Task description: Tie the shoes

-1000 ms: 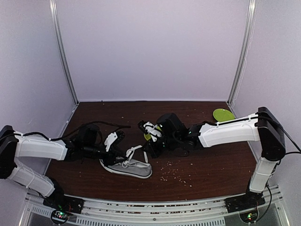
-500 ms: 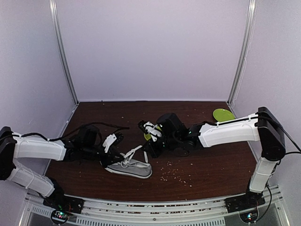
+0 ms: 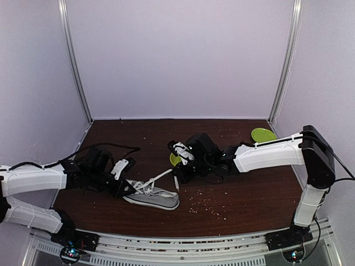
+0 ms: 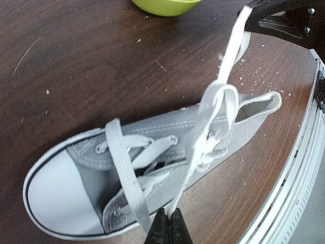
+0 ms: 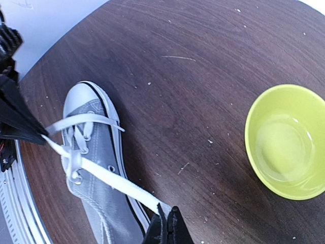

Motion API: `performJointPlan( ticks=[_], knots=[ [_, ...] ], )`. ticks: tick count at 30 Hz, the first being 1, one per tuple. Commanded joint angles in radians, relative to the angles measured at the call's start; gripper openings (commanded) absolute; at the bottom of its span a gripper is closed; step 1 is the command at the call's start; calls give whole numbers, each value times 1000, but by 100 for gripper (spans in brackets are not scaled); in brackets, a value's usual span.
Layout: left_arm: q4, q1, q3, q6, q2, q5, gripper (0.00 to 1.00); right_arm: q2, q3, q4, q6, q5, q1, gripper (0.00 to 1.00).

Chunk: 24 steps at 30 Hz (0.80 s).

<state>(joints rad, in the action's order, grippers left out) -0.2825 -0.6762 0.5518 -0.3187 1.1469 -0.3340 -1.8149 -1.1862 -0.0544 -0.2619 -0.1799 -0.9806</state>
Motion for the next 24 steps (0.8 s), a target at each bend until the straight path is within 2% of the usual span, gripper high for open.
performJointPlan(
  ticks=[1,7,13,16,19,24],
  knots=[
    [-208,-3,1,-164,-92,60,0,-24,2,-30,-25,37,11,0],
    [-356,-1,-1,-350,-217,42,0,-25,6,-53,-41,51,24,0],
    [-602,15,95,-446,-388,45,0,-24,15,-72,-48,56,28,0],
    [-700,21,87,-496,-451,37,0,-22,28,-81,-51,57,28,0],
    [-663,21,-10,-567,-496,-7,0,-15,52,-89,-51,56,27,0],
    [-330,23,-198,-677,-485,-33,0,-6,86,-85,-49,16,27,0]
  ],
)
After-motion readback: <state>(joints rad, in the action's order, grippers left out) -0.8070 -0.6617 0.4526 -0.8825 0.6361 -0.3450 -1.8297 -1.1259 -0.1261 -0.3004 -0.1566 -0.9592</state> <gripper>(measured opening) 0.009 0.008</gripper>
